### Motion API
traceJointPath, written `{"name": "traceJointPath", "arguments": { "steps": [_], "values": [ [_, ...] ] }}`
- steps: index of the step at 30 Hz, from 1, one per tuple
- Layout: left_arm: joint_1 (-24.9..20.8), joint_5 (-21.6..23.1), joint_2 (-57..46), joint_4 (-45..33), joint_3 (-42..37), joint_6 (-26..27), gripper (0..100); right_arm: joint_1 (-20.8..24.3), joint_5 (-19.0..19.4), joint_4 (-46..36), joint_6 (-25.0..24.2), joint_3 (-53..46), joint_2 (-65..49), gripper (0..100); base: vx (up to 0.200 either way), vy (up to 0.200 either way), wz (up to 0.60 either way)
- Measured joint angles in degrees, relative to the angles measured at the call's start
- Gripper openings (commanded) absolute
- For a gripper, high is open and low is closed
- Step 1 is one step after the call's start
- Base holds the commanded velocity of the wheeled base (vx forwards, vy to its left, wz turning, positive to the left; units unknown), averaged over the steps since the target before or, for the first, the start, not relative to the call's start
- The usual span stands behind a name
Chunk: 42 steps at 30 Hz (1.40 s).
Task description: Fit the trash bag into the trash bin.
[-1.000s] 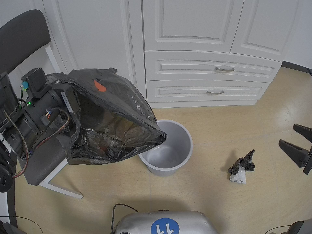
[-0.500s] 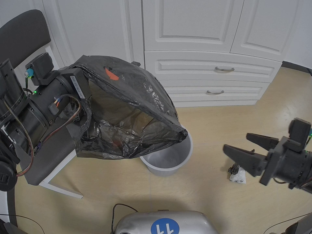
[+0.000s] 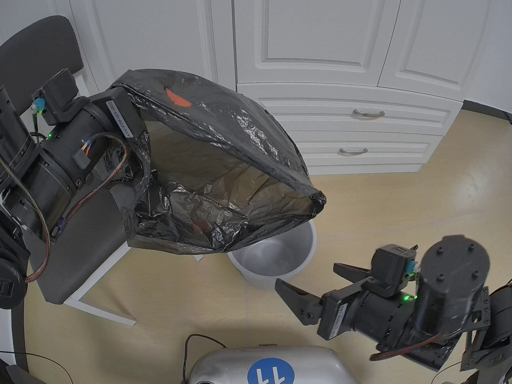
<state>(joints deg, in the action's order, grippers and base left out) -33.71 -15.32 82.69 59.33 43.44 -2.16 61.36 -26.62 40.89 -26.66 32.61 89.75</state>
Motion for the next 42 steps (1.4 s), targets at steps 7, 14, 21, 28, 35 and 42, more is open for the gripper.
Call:
{"name": "traceJointPath", "arguments": {
  "steps": [7, 14, 21, 28, 35, 42],
  "values": [
    [-0.16, -1.39, -0.33, 0.69, 0.06, 0.13, 0, 0.28, -0.37, 4.51, -5.91, 2.74, 7.63, 100, 0.0, 0.0, 0.0],
    [-0.61, -1.54, -0.35, 1.02, 0.0, 0.17, 0, 0.49, -0.04, 15.27, -11.9, 5.62, 14.17, 100, 0.0, 0.0, 0.0],
    [-2.43, -1.56, 0.09, 2.55, 0.22, 0.27, 0, 1.1, 0.73, 20.26, -15.46, 7.11, 18.63, 100, 0.0, 0.0, 0.0],
    [-2.71, -1.72, 1.32, 2.8, 0.85, 0.27, 0, 2.8, 1.15, 23.02, -18.07, 10.17, 24.77, 100, 0.0, 0.0, 0.0],
    [-2.51, -3.97, 2.6, 2.94, 0.8, 0.82, 0, 3.24, -0.63, 30.49, -20.22, 13.53, 30.48, 100, 0.0, 0.0, 0.0],
    [-2.51, -4.11, 2.97, 2.96, 0.69, 0.9, 0, 2.06, -2.24, 30.77, -19.74, 15.32, 31.65, 100, 0.0, 0.0, 0.0]
  ]
}}
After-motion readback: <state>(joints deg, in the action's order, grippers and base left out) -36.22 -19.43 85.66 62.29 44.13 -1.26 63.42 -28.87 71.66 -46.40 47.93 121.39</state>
